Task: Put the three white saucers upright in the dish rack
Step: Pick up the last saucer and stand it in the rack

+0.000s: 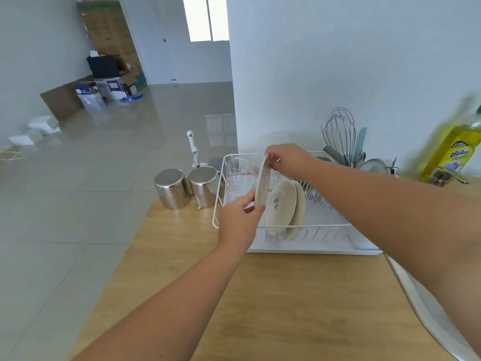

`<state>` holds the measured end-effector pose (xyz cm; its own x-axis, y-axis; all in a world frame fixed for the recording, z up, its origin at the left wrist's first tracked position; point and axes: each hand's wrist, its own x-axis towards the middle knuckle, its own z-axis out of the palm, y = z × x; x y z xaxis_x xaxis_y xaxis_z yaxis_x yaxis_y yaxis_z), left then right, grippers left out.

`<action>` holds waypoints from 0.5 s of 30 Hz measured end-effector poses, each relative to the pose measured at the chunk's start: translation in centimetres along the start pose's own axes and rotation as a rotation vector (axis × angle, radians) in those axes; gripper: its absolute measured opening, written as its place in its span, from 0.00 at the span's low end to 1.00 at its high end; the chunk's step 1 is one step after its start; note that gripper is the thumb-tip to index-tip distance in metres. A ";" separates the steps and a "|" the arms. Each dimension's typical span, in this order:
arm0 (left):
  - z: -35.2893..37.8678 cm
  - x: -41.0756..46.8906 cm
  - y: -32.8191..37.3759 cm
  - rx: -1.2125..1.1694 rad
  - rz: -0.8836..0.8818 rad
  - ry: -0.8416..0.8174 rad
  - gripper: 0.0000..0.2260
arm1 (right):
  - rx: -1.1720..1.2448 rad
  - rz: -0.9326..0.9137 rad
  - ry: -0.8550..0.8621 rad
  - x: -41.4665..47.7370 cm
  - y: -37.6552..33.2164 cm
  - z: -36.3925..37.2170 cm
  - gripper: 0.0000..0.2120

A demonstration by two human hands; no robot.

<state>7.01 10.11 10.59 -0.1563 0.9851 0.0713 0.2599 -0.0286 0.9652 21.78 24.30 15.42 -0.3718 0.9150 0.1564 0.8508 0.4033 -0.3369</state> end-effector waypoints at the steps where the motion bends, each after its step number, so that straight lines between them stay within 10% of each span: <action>1: 0.2 0.1 -0.4 0.006 -0.008 -0.016 0.19 | -0.010 -0.003 -0.012 0.0 0.2 0.4 0.07; 15: 2.3 1.2 -2.6 0.464 0.112 -0.146 0.25 | -0.081 0.040 -0.129 0.3 2.0 2.1 0.12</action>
<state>8.40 11.72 7.60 0.0236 0.9947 0.1002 0.6695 -0.0902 0.7373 22.59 25.38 12.87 -0.3770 0.9260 0.0219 0.8913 0.3691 -0.2635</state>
